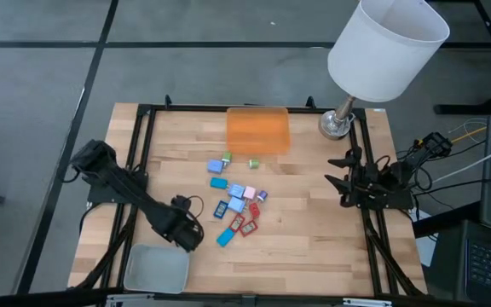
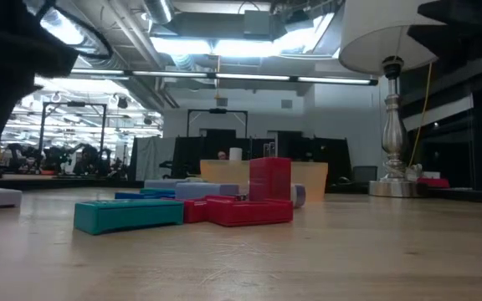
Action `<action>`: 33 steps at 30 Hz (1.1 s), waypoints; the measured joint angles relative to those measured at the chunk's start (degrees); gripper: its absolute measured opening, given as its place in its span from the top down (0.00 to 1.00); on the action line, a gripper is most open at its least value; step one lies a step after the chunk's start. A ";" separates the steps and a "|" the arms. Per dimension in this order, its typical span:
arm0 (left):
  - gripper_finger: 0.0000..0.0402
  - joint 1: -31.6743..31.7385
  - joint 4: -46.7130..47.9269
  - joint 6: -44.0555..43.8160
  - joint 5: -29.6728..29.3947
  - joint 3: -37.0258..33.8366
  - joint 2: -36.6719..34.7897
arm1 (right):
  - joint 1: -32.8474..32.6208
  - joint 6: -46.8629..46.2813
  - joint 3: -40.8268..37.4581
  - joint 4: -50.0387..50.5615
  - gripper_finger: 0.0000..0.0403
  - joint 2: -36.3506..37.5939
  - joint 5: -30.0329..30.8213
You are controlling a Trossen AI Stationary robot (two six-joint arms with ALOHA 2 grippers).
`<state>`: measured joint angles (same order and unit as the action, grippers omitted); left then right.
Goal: Pick & Place Office items
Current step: Put the white digital timer into the gray bin
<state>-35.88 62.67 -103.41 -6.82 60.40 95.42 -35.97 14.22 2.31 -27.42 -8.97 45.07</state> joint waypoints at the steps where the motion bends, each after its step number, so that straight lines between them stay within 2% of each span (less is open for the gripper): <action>1: 0.30 -0.12 -0.77 -0.30 0.26 0.00 0.86 | 0.00 0.00 0.08 -0.01 0.40 0.00 -0.42; 8: 0.31 0.05 -1.93 -0.16 1.06 0.00 4.75 | -0.02 -0.09 0.08 0.42 0.40 0.00 -1.19; 16: 0.31 0.81 2.03 1.06 0.74 -0.10 5.33 | -0.02 -1.12 0.08 0.42 0.40 0.00 -1.19; 19: 0.31 1.32 -1.37 2.04 1.11 -2.06 4.69 | -0.02 -1.38 0.08 0.41 0.40 0.00 -1.19; 24: 0.31 1.88 -12.12 3.13 1.72 -8.74 2.36 | -0.02 -1.41 0.08 0.42 0.40 0.00 -1.17; 33: 0.32 1.86 -19.18 1.24 1.53 -16.10 -2.66 | -0.02 -1.60 0.08 0.40 0.40 0.00 -1.16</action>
<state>-34.02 43.49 -102.16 -5.29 44.31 92.76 -35.99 12.62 2.39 -27.02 -8.97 43.91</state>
